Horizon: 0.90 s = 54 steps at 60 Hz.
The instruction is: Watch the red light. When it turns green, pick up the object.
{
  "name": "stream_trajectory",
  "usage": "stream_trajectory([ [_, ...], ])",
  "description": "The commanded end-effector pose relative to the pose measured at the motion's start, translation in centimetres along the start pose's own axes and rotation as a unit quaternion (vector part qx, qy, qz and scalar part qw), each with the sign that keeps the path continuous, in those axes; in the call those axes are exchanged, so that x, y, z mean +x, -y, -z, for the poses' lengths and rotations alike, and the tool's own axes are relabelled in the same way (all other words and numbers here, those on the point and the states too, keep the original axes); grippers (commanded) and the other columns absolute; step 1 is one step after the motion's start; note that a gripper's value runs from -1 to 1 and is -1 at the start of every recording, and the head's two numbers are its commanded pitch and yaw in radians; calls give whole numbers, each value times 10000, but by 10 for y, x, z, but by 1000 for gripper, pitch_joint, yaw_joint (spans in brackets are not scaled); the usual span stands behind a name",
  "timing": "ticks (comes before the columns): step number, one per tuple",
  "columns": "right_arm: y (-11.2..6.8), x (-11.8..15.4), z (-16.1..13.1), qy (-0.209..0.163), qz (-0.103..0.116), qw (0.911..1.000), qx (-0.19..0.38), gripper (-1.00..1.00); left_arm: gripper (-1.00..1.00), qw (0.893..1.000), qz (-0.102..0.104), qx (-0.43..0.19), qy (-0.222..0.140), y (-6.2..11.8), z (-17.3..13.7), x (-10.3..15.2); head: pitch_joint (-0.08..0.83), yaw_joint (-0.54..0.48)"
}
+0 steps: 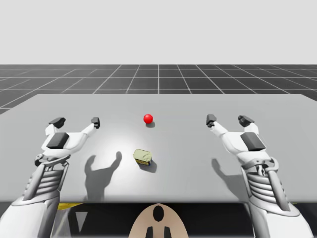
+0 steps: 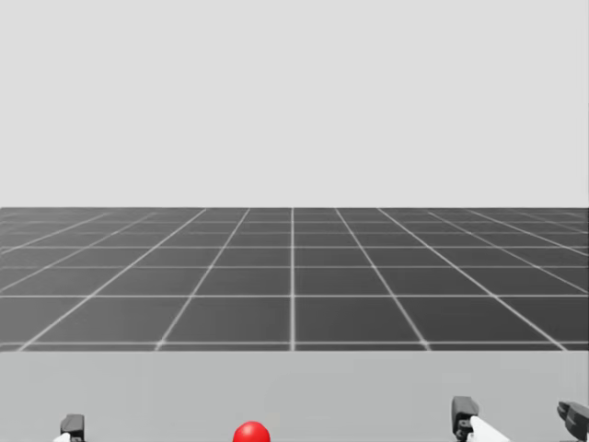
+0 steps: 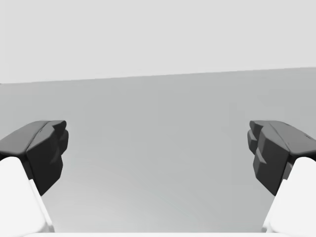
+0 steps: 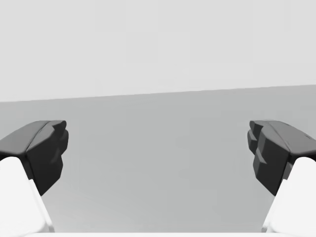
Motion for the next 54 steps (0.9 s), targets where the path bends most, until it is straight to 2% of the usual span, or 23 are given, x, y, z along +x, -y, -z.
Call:
stream_trajectory([
  [1,1,0,-4,-31,280,9994,-185,-1000,-1000,9999,-22,80,-100,-4,0,0,10,-5],
  [8,1,3,-4,-31,225,9996,-152,-1000,-1000,9999,-17,78,-98,-3,0,0,28,0],
  [10,2,3,-3,-164,147,9997,-57,-1000,-1000,9999,-17,72,-104,-3,0,0,49,4],
  [12,1,2,-3,-149,163,9997,-126,-1000,-1000,9999,-17,69,-109,-3,0,-1,63,7],
  [16,1,1,-3,-124,46,9997,-183,-1000,-1000,9999,-11,68,-125,-3,0,-1,120,20],
  [31,-2,2,-5,-11,-180,9997,-174,-1000,-1000,9999,73,76,-75,-2,0,-1,310,55],
  [46,-3,2,-5,13,-240,9996,-150,-1000,-1000,9999,117,56,-66,-3,1,-1,446,78],
  [54,-4,3,-6,29,-235,9996,-131,-1000,-1000,9999,130,46,-74,-2,1,-1,476,89],
])
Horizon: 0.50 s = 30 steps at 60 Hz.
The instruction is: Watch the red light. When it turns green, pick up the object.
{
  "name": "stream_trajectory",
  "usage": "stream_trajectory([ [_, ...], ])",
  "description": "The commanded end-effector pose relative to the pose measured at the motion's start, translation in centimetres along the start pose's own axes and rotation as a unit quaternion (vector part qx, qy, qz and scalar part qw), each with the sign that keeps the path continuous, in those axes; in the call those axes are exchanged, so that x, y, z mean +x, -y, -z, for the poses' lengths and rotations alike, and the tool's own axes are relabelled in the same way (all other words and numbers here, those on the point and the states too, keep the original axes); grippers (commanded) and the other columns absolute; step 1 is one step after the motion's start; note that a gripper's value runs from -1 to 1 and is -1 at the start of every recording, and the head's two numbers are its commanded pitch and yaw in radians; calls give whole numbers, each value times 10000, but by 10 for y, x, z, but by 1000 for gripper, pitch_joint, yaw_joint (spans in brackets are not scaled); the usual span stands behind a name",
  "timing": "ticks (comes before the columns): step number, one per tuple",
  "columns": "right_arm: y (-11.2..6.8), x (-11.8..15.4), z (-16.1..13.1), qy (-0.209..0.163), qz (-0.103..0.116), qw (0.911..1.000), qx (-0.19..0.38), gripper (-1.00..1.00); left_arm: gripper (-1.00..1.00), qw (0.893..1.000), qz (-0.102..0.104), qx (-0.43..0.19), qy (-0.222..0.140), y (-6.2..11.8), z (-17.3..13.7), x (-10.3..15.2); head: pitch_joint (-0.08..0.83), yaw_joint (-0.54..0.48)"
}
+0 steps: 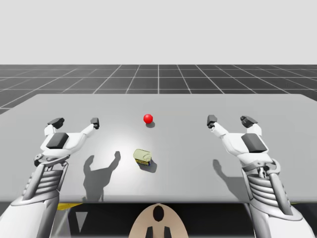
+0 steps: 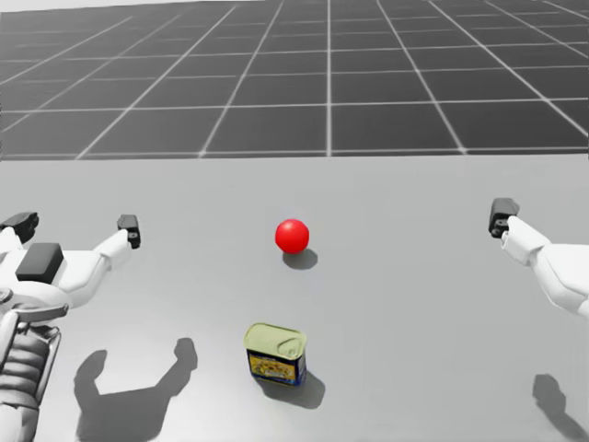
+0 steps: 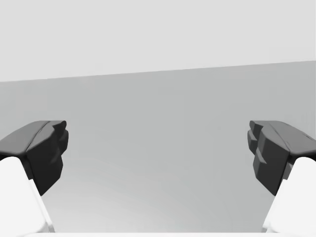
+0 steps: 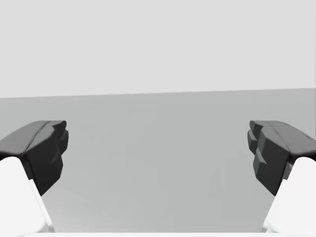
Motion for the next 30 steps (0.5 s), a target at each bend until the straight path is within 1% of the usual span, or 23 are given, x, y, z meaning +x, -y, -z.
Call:
stream_trajectory([
  [1,-1,1,-1,20,-11,10000,17,-1000,-1000,10000,21,-12,-4,0,0,0,476,89],
  [30,-1,1,-2,7,-8,10000,52,-1000,-1000,10000,21,-17,10,2,-1,1,467,93],
])
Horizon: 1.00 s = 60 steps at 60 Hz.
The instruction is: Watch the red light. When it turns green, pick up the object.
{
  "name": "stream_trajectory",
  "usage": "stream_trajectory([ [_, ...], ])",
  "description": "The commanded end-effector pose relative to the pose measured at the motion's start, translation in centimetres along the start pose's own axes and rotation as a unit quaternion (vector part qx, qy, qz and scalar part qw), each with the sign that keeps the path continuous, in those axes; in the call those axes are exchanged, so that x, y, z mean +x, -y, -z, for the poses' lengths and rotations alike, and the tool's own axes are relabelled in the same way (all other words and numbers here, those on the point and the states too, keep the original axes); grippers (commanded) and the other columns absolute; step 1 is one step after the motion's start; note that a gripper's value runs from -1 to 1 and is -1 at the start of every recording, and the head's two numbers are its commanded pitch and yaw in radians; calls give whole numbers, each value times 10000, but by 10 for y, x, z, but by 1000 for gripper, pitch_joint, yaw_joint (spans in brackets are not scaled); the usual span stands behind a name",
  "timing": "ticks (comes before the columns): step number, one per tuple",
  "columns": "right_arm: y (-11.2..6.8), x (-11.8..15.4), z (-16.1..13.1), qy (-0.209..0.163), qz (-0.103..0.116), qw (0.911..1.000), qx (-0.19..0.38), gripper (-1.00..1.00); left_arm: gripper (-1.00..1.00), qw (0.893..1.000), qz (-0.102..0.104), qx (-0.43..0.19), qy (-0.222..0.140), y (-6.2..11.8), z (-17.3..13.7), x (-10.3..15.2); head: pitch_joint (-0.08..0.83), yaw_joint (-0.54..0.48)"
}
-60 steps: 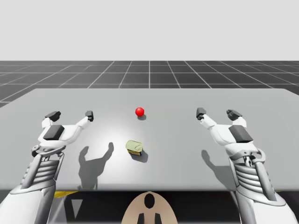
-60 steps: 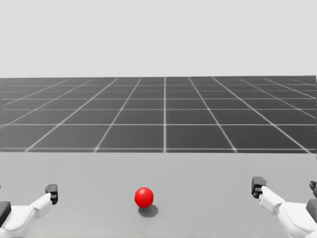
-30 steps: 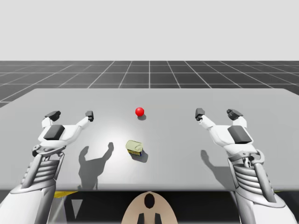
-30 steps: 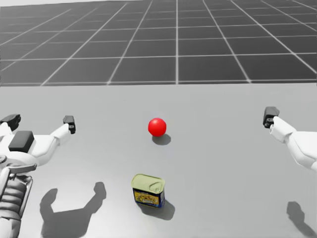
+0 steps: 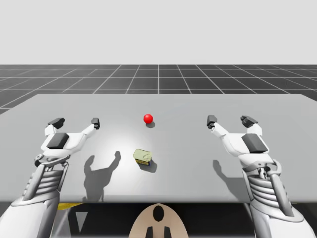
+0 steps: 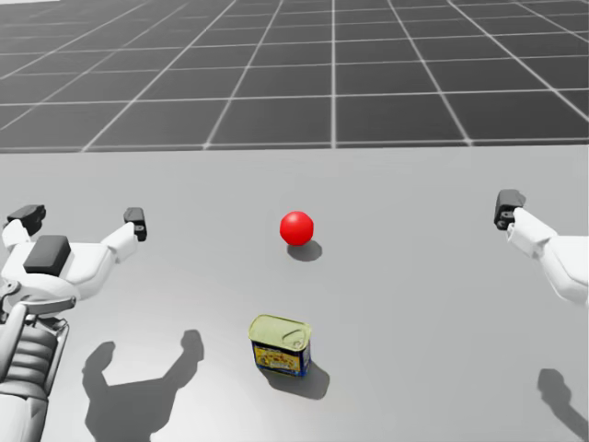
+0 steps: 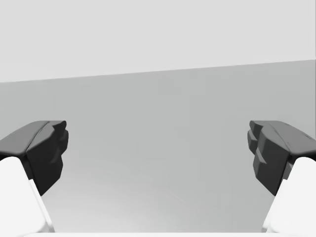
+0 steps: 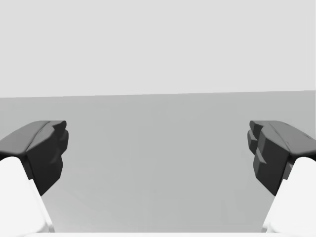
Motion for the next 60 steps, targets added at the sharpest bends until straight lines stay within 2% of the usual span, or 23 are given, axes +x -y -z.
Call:
stream_trajectory([
  [1,-1,0,0,-9,14,10000,10,-1000,-1000,10000,-1,-2,10,1,0,0,468,93],
  [60,-1,0,-1,3,11,10000,42,-1000,-1000,10000,9,-14,14,1,-1,0,478,96],
])
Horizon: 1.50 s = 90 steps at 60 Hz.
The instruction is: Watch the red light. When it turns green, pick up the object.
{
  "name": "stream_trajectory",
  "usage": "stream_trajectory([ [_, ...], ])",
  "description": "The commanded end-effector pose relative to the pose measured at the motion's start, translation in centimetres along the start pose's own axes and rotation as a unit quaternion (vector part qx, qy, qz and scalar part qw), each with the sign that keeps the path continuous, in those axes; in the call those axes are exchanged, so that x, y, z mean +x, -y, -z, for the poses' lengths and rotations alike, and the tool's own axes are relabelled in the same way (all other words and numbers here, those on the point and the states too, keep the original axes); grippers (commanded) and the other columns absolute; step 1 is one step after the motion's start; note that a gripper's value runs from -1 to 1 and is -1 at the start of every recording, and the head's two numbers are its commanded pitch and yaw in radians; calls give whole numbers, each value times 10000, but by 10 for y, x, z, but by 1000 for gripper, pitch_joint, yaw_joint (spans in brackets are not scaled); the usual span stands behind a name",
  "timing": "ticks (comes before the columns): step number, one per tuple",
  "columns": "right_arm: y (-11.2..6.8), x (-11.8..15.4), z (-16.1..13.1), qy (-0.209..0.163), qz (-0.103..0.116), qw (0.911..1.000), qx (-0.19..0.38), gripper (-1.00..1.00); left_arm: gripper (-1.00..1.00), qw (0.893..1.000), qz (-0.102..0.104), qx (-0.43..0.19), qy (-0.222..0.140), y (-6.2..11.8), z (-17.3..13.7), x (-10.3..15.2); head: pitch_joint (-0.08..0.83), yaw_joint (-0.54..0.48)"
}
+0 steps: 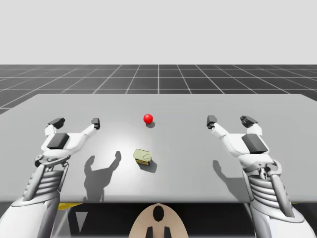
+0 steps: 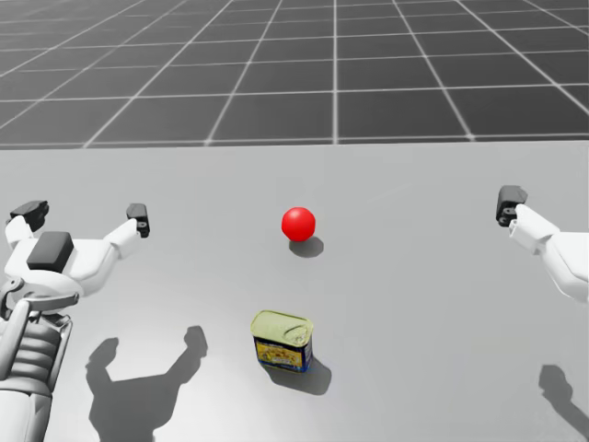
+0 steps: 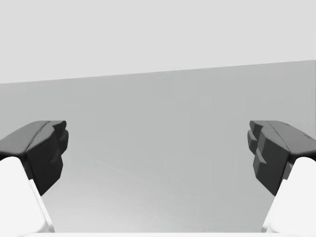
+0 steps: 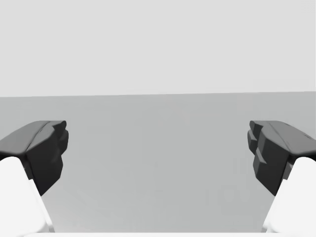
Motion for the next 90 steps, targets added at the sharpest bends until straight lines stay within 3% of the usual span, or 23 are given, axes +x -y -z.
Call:
stream_trajectory([
  [1,0,0,0,0,19,10000,2,-1000,-1000,10000,2,1,0,0,0,0,478,96],
  [90,-1,-2,0,28,-76,10000,28,-1000,-1000,10000,50,-9,8,1,0,0,487,93],
])
